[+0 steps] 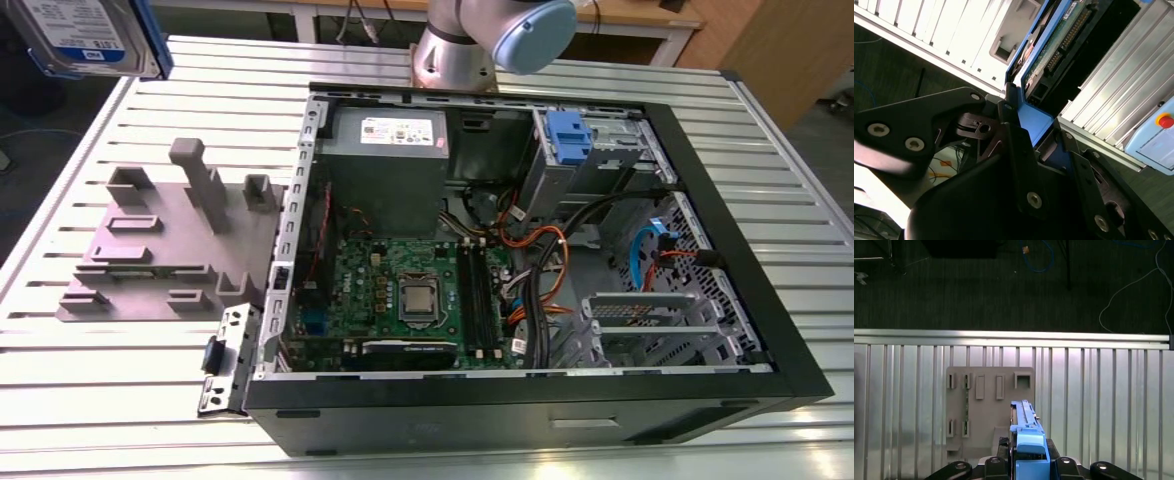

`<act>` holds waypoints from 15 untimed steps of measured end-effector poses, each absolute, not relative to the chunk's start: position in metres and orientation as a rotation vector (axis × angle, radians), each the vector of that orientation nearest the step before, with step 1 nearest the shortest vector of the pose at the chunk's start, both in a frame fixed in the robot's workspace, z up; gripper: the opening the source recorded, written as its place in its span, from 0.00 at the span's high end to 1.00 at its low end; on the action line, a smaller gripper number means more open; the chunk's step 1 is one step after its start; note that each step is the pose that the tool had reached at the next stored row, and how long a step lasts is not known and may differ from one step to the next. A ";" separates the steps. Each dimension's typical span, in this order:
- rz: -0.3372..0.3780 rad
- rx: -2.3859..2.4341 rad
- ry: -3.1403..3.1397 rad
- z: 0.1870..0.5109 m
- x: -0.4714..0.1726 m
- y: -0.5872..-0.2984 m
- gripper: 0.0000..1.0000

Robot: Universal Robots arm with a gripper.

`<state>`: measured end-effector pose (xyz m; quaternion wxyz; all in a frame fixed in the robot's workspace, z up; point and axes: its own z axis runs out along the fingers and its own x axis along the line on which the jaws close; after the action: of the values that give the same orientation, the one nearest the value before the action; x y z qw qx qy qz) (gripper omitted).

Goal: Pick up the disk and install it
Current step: 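Pick up the disk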

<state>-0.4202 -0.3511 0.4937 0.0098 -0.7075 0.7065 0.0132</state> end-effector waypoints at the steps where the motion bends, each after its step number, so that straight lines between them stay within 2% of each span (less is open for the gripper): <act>1: 0.041 -2.209 2.206 0.494 -0.420 -0.351 0.64; 15: 0.041 -2.209 2.206 0.494 -0.410 -0.351 0.64</act>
<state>-0.4099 -0.3511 0.4937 0.0098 -0.7075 0.7065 0.0132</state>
